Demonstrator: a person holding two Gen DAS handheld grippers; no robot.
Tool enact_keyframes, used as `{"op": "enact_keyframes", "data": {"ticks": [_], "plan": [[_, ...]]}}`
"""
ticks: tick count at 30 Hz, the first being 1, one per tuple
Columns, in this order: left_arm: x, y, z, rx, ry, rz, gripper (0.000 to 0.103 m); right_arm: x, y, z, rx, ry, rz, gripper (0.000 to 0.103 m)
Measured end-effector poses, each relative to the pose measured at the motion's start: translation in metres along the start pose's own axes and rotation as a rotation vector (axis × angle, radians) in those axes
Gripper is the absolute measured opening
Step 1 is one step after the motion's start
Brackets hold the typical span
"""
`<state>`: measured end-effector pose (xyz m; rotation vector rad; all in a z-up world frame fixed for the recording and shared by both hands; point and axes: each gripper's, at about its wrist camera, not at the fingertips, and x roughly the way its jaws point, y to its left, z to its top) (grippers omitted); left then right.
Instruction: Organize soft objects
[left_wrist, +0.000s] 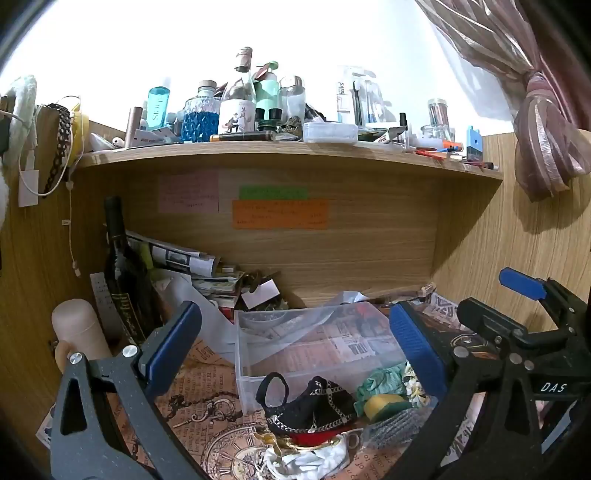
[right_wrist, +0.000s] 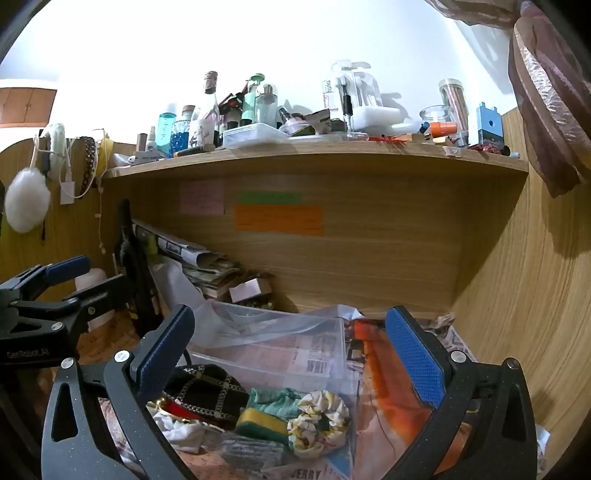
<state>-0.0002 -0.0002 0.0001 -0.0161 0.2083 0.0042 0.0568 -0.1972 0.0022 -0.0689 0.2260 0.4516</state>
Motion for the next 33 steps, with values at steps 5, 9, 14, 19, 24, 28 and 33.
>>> {"op": "enact_keyframes", "data": {"ticks": [5,9,14,19,24,28,33], "plan": [[-0.0006,-0.0026,0.0000,0.000,0.002,-0.001,0.103,0.0005,-0.0004,0.0002,0.002,-0.001,0.002,0.103],[0.0026,0.0020,0.0006,-0.007,0.004,-0.007,0.103,0.0037,-0.0007,-0.0006,0.006,0.001,0.004,0.103],[0.0041,0.0016,-0.0013,-0.005,0.005,-0.011,0.103,0.0030,-0.0018,0.0001,0.010,0.002,0.005,0.103],[0.0044,0.0021,-0.0011,-0.005,0.007,-0.014,0.103,0.0043,-0.0005,-0.0024,0.011,0.005,0.009,0.103],[0.0044,0.0016,-0.0023,-0.003,0.007,-0.012,0.103,0.0025,-0.0013,-0.0008,0.023,0.004,0.014,0.103],[0.0046,0.0020,-0.0023,-0.003,0.008,-0.012,0.103,0.0023,-0.0008,-0.0003,0.024,0.004,0.015,0.103],[0.0056,0.0036,-0.0045,-0.006,0.008,-0.013,0.103,0.0020,-0.0009,-0.0007,0.025,0.003,0.015,0.103]]}}
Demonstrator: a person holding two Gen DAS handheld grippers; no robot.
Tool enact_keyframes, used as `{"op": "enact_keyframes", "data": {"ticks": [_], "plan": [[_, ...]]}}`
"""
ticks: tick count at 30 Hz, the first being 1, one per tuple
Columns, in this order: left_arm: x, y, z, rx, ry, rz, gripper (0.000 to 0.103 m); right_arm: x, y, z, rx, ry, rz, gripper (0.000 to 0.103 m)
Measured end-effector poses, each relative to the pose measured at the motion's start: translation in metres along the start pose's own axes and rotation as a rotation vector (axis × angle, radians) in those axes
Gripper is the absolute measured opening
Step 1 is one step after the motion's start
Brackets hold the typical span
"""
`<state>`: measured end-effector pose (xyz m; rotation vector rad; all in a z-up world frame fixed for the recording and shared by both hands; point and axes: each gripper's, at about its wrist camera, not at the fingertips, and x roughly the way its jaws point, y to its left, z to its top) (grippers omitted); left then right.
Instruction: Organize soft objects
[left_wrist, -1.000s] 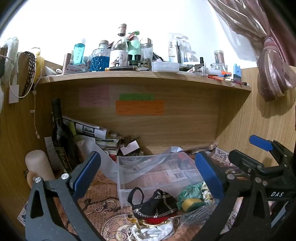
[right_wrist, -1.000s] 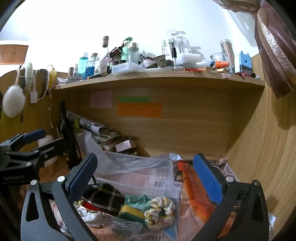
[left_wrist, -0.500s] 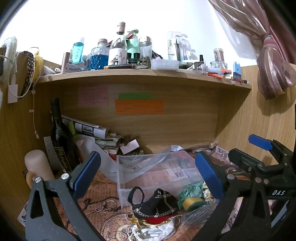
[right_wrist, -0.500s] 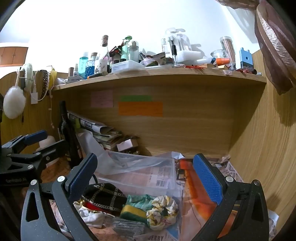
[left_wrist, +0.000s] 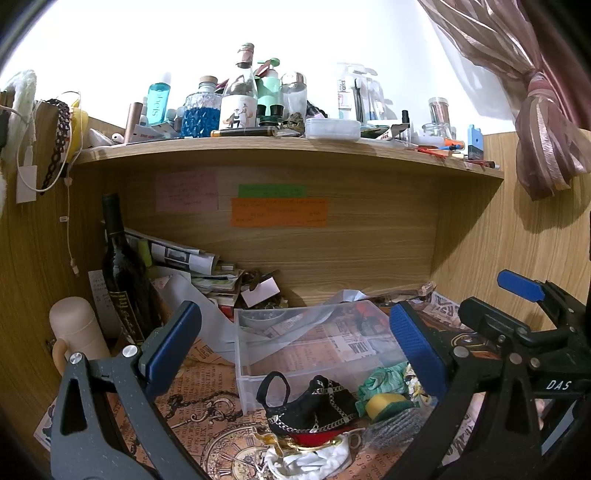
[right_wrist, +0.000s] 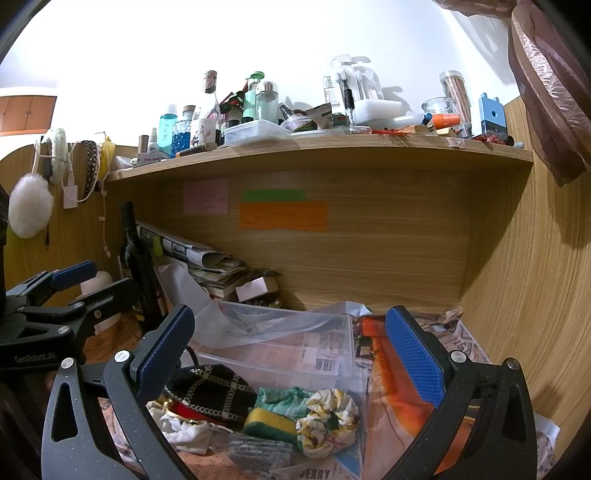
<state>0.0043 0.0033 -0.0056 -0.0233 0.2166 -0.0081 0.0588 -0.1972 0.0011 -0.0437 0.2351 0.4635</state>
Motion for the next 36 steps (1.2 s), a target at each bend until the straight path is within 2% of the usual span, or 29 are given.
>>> {"op": "enact_keyframes", "data": {"ticks": [36], "plan": [[0.0028,-0.0049,-0.0036,0.004,0.011,-0.005,0.103,0.0003,-0.0018,-0.0006,0.005,-0.001,0.005,0.103]]}}
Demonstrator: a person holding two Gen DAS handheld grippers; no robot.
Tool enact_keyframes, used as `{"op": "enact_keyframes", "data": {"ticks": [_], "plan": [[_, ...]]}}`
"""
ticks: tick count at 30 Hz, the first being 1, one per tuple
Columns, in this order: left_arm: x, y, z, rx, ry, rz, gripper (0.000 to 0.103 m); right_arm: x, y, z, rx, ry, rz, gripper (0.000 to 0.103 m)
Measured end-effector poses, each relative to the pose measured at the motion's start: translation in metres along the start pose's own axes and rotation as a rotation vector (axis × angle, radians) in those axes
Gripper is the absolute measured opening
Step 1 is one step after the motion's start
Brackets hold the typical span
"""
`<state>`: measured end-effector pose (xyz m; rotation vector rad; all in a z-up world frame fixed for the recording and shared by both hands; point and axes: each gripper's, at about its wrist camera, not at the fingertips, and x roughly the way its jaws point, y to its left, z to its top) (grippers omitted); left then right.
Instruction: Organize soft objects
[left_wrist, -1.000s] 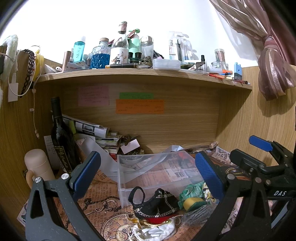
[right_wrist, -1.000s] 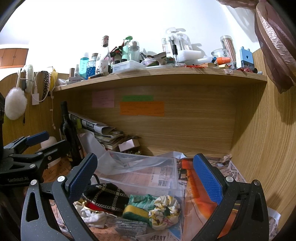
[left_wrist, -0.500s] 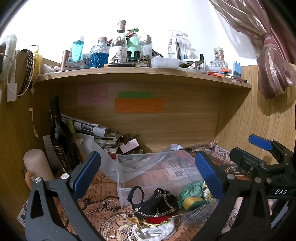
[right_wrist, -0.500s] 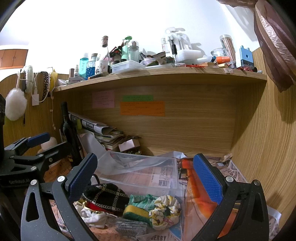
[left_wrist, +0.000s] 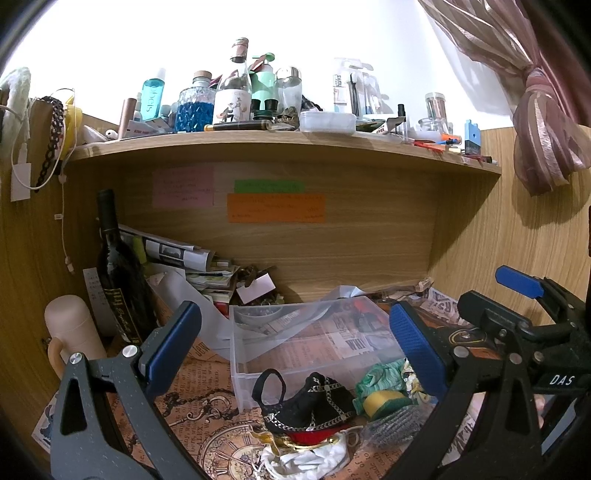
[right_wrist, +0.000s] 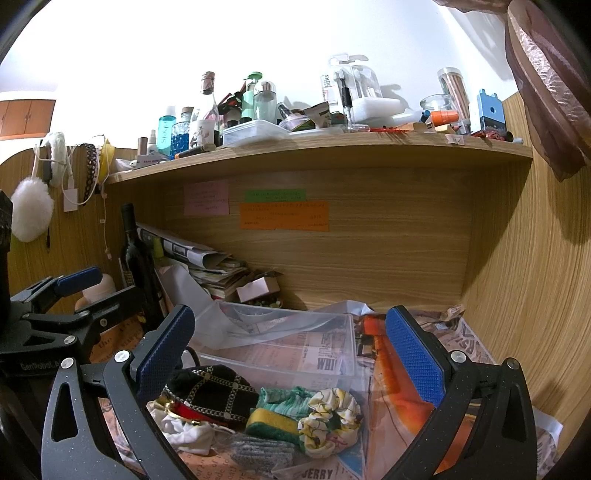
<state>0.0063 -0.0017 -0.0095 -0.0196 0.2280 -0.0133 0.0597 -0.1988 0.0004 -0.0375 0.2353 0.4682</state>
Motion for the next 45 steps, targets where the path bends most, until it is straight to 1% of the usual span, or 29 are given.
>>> {"op": "enact_keyframes", "data": {"ticks": [21,26,30,37,38,40,42,45], "plan": [[0.000,-0.001,0.000,0.000,0.004,-0.002,0.103,0.000,0.005,0.000,-0.004,-0.003,0.007,0.103],[0.005,-0.002,-0.001,-0.001,0.025,-0.010,0.103,0.003,0.003,-0.002,-0.002,0.008,0.002,0.103],[0.015,0.002,-0.007,-0.011,0.078,-0.044,0.103,0.008,-0.003,-0.007,0.005,0.038,-0.014,0.103],[0.039,0.003,-0.030,-0.037,0.195,-0.107,0.103,0.021,-0.018,-0.028,0.017,0.127,-0.035,0.103],[0.043,0.003,-0.035,-0.040,0.216,-0.115,0.102,0.024,-0.020,-0.033,0.018,0.149,-0.040,0.103],[0.052,0.003,-0.044,-0.044,0.259,-0.123,0.091,0.028,-0.025,-0.040,0.025,0.182,-0.043,0.103],[0.060,0.004,-0.051,-0.055,0.302,-0.128,0.087,0.032,-0.030,-0.048,0.035,0.214,-0.043,0.103],[0.070,0.007,-0.062,-0.074,0.348,-0.129,0.085,0.038,-0.039,-0.059,0.055,0.258,-0.045,0.100]]}}
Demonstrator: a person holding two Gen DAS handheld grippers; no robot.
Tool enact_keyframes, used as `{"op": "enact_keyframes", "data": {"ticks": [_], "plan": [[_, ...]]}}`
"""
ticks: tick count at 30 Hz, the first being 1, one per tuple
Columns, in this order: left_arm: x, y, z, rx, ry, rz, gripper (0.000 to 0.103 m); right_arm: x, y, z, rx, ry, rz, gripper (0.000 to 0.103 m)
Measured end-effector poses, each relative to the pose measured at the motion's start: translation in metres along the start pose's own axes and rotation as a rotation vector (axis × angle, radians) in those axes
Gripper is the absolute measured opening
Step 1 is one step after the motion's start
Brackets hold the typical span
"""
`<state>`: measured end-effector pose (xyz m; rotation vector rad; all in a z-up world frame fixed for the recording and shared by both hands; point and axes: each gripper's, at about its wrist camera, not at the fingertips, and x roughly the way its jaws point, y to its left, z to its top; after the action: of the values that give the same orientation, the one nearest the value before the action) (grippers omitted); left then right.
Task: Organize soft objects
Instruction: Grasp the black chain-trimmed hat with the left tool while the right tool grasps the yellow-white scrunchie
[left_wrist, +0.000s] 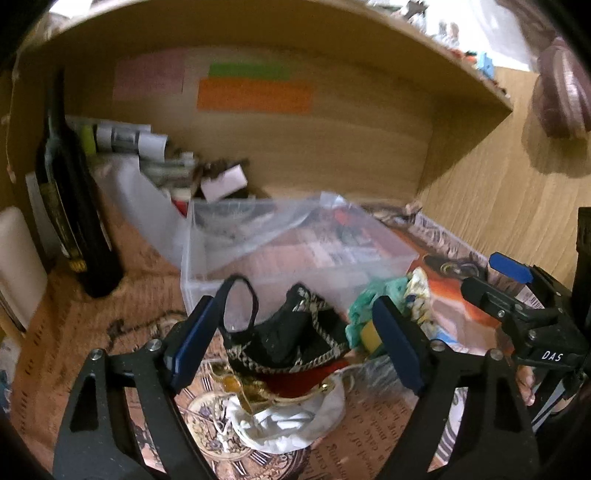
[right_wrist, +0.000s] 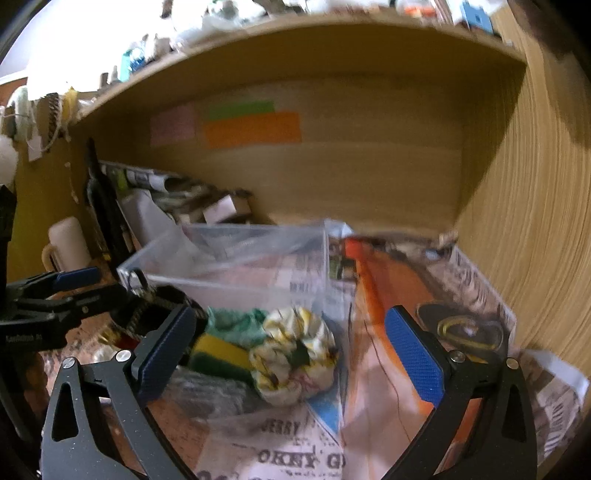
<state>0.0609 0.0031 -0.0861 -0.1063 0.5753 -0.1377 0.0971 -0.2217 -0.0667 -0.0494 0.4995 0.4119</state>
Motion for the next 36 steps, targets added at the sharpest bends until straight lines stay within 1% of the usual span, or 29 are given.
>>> {"op": "enact_keyframes", "data": {"ticks": [4,6,10,11,14,16,17,18,19,20,21,29,36], "plan": [[0.013,0.007,-0.007,-0.025,0.041,-0.001,0.083,0.012,-0.011,-0.008,0.030,0.054,0.008,0.095],[0.019,0.009,-0.010,-0.034,0.060,-0.005,0.081,0.020,-0.015,-0.010,0.045,0.080,0.006,0.089],[0.029,0.011,-0.014,-0.040,0.094,-0.007,0.071,0.037,-0.022,-0.012,0.077,0.127,0.025,0.083],[0.031,0.011,-0.014,-0.040,0.099,-0.007,0.070,0.042,-0.024,-0.012,0.085,0.141,0.035,0.082],[0.035,0.012,-0.014,-0.038,0.097,-0.004,0.064,0.052,-0.025,-0.014,0.090,0.172,0.058,0.081],[0.037,0.013,-0.015,-0.038,0.100,-0.005,0.058,0.059,-0.023,-0.017,0.086,0.202,0.078,0.081],[0.038,0.013,-0.015,-0.038,0.102,-0.007,0.055,0.061,-0.023,-0.018,0.084,0.212,0.082,0.079],[0.040,0.013,-0.015,-0.037,0.108,-0.011,0.049,0.063,-0.022,-0.019,0.083,0.219,0.087,0.072],[0.042,0.014,-0.015,-0.037,0.113,-0.012,0.044,0.065,-0.022,-0.020,0.083,0.228,0.095,0.069],[0.043,0.014,-0.015,-0.038,0.116,-0.011,0.042,0.065,-0.023,-0.020,0.088,0.232,0.102,0.063],[0.044,0.015,-0.015,-0.040,0.118,-0.014,0.040,0.066,-0.024,-0.021,0.096,0.235,0.107,0.059],[0.037,0.010,-0.012,-0.023,0.089,-0.017,0.032,0.061,-0.031,-0.020,0.124,0.226,0.104,0.034],[0.021,0.004,-0.004,0.000,0.042,-0.025,0.024,0.045,-0.033,-0.011,0.116,0.171,0.093,0.018]]}}
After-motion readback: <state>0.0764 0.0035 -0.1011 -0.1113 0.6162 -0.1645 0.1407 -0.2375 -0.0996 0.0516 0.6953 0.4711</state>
